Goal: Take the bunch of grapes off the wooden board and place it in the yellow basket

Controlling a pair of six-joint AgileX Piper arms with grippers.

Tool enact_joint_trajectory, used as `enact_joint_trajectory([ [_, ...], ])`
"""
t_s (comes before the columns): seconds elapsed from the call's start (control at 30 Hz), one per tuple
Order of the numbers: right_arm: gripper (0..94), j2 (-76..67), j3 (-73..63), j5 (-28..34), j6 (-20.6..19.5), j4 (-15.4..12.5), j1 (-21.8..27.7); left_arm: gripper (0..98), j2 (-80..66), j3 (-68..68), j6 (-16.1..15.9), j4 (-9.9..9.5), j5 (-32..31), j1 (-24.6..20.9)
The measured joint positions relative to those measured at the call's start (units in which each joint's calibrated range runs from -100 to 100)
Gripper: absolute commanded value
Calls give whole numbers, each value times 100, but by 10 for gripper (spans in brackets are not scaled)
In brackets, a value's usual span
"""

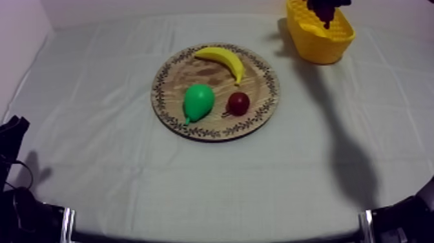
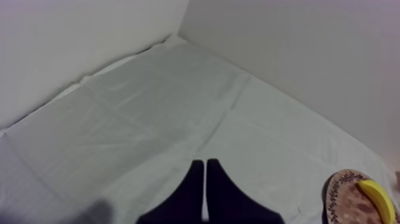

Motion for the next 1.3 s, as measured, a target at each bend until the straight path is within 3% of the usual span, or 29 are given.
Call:
enact_joint_trajectory([
  [0.43,333,1357,-1303,185,13,62,137,1,0,0,0,0,0,0],
  [1.03,354,1579,-1048,-89,-33,241,123,1,0,0,0,0,0,0],
  [1.13,427,1528,-970,-150,-37,236,116,1,0,0,0,0,0,0],
  [1.3,676,1444,-822,-228,16,136,138,1,0,0,0,0,0,0],
])
